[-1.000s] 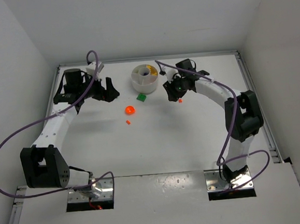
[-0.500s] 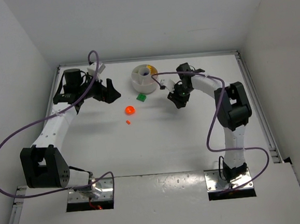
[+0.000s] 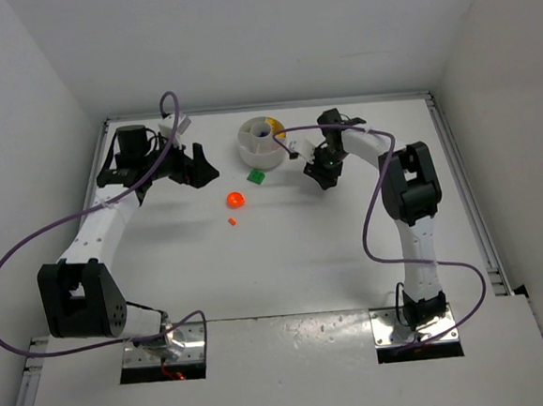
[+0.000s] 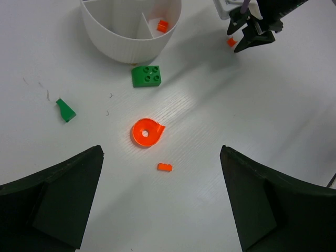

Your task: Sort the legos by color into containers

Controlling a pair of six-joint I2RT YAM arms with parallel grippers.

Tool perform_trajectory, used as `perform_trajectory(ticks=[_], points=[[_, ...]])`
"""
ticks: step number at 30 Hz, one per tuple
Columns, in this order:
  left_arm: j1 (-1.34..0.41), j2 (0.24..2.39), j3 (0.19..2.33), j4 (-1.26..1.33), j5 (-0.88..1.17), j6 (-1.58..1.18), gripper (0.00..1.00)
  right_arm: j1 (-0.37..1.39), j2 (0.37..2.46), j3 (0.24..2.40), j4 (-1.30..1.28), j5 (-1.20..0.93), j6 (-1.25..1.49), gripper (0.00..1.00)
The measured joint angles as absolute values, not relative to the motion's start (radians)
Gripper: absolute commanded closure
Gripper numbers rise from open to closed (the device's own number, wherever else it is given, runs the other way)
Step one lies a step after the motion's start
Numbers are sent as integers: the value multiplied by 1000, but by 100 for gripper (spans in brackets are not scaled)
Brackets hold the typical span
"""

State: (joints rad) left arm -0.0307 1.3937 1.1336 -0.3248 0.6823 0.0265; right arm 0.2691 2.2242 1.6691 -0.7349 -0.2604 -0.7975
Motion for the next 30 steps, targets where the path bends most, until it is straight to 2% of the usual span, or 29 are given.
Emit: perform_trajectory(ticks=[4,8,21,25,30], points=[[-31,1395,1134,-325,685,27,0,260,2239,1675,-748,-261,-808,59],[-31,1400,1134,-325,685,27,0,257,2251,1694,-762,-262,-813,69],[-29,1405,1129,-319,670,24,0,257,2229,1655,-725,-277,-787,87],[-22,1375,1073,-282,622,13,0,260,2166,1568,-683,-311,-718,89],[-15,1322,1018,-262,575,-2,0,274,2088,1582,-670,-406,-565,90]])
